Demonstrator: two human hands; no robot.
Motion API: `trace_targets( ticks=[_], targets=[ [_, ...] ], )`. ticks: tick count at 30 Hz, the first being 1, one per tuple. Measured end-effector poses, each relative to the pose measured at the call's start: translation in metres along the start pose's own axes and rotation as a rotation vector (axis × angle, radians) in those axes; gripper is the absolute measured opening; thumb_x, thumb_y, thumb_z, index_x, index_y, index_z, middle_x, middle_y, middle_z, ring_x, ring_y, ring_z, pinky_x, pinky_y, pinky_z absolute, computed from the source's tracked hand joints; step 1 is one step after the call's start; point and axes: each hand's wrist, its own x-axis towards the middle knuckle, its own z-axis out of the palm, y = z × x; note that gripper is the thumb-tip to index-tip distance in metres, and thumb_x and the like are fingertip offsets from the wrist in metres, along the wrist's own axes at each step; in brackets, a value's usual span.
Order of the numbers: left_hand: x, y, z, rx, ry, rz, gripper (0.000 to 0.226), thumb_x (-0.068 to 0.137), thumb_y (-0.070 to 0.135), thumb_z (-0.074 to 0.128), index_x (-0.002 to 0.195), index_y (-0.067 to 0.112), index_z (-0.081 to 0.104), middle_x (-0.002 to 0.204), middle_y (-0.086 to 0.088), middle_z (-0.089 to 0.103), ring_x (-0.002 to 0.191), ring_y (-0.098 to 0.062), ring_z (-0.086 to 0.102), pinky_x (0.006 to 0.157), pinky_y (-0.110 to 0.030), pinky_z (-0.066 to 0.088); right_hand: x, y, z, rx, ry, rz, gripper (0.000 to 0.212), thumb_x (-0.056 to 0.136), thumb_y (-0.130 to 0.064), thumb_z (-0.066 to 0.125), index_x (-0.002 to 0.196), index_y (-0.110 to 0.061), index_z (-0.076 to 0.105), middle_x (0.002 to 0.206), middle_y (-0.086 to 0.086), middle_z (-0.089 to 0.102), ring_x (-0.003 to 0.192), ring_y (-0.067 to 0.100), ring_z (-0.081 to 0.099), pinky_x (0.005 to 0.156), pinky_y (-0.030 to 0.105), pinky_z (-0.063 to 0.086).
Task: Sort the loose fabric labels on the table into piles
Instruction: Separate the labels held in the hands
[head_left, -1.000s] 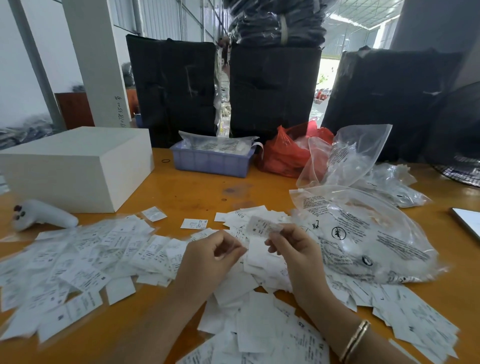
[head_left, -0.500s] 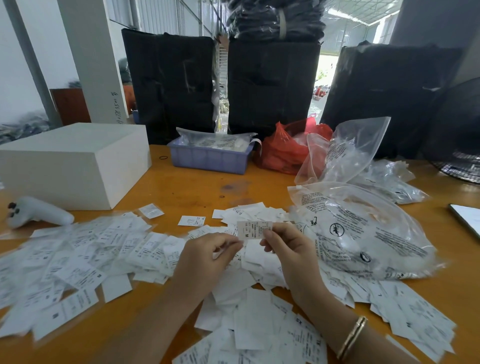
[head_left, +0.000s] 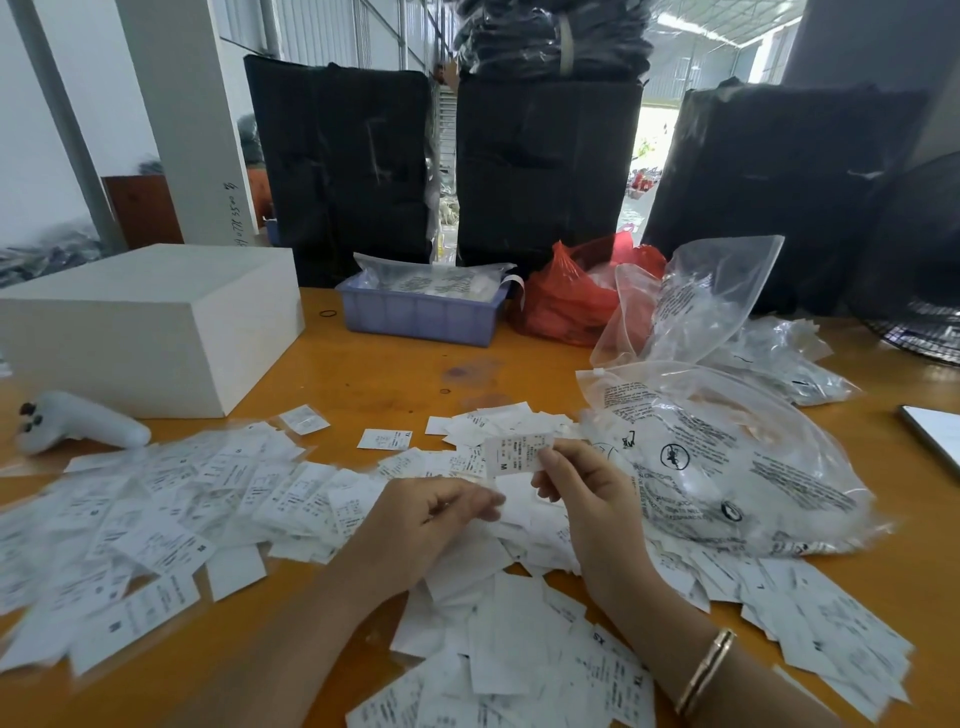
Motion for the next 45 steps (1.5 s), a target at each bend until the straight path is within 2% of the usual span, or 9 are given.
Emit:
trace_targets(
  ticks=[6,10,14,17,20,24,32,38,45],
  targets=[
    [-0.001,0.004,-0.002,-0.098,-0.071,-0.082,0.02,0.078,0.048,0.053,0.087,0.041,0.07,0.083,0.023,0.072,0.083,0.005,0.066,0.074,-0.003,0.042,0.001,0.0,0.0,0.012,-0.047,0.067,0.027,0.09,-0.005,0.058,0.073,-0.022,0.071,0.057,-0.006,0.059,0.057,0.004,0.054,0.059,0.014,0.046],
    [0.001,0.003,-0.002,-0.109,-0.011,-0.154,0.018,0.069,0.053,0.06,0.066,0.04,0.072,0.076,0.017,0.072,0.065,-0.007,0.061,0.059,-0.01,0.043,0.001,-0.001,0.002,0.01,-0.059,0.088,0.027,0.089,-0.002,0.06,0.075,-0.022,0.071,0.056,-0.006,0.061,0.056,0.003,0.055,0.058,0.014,0.047],
    [0.002,0.001,-0.003,-0.137,0.017,-0.188,0.009,0.078,0.031,0.071,0.069,0.029,0.071,0.071,0.009,0.072,0.063,-0.008,0.061,0.055,-0.01,0.045,0.001,-0.001,0.001,0.061,-0.028,0.104,0.018,0.089,-0.004,0.058,0.08,-0.015,0.069,0.057,-0.006,0.06,0.057,0.003,0.055,0.058,0.014,0.046],
    [0.002,0.001,-0.003,-0.133,0.003,-0.2,0.013,0.08,0.026,0.072,0.068,0.031,0.072,0.07,0.008,0.072,0.06,-0.003,0.059,0.054,-0.009,0.044,0.002,-0.002,0.0,0.069,-0.014,0.099,0.017,0.089,-0.003,0.058,0.08,-0.014,0.069,0.058,-0.006,0.061,0.058,0.003,0.056,0.059,0.014,0.047],
    [0.002,0.001,-0.003,-0.112,0.013,-0.209,0.017,0.078,0.035,0.071,0.061,0.036,0.069,0.076,0.009,0.072,0.063,-0.004,0.061,0.05,-0.008,0.041,0.001,-0.001,0.001,0.009,-0.063,0.069,0.023,0.089,-0.001,0.058,0.078,-0.018,0.069,0.058,-0.006,0.062,0.059,0.003,0.057,0.06,0.014,0.048],
    [0.002,0.001,-0.005,-0.124,0.057,-0.204,0.02,0.067,0.051,0.066,0.063,0.031,0.068,0.076,0.004,0.07,0.051,0.001,0.054,0.045,-0.009,0.037,0.0,0.002,0.0,-0.088,-0.143,0.033,0.024,0.09,-0.002,0.058,0.083,-0.022,0.07,0.062,-0.008,0.062,0.062,0.003,0.056,0.062,0.016,0.048],
    [0.003,-0.001,-0.006,-0.116,0.065,-0.208,0.009,0.076,0.035,0.072,0.072,0.027,0.071,0.065,0.011,0.068,0.056,0.004,0.057,0.052,-0.007,0.041,0.002,0.004,-0.005,-0.279,-0.279,-0.004,0.037,0.093,-0.005,0.055,0.089,-0.039,0.068,0.059,-0.012,0.056,0.059,0.005,0.048,0.061,0.02,0.043],
    [0.005,0.0,-0.006,-0.168,0.122,-0.219,0.008,0.079,0.022,0.072,0.084,0.026,0.068,0.071,0.013,0.072,0.062,0.003,0.064,0.057,-0.006,0.045,0.003,0.0,-0.008,-0.169,-0.222,0.001,0.037,0.093,0.0,0.052,0.088,-0.033,0.07,0.058,-0.009,0.056,0.06,0.004,0.05,0.061,0.016,0.044],
    [0.005,0.003,-0.004,-0.216,0.152,-0.23,0.029,0.062,0.046,0.071,0.077,0.021,0.067,0.073,0.008,0.072,0.064,-0.004,0.065,0.055,-0.008,0.046,0.002,-0.001,-0.008,-0.196,-0.275,0.03,0.034,0.094,-0.002,0.051,0.092,-0.03,0.071,0.057,-0.007,0.054,0.06,0.005,0.049,0.063,0.015,0.043]
  ],
)
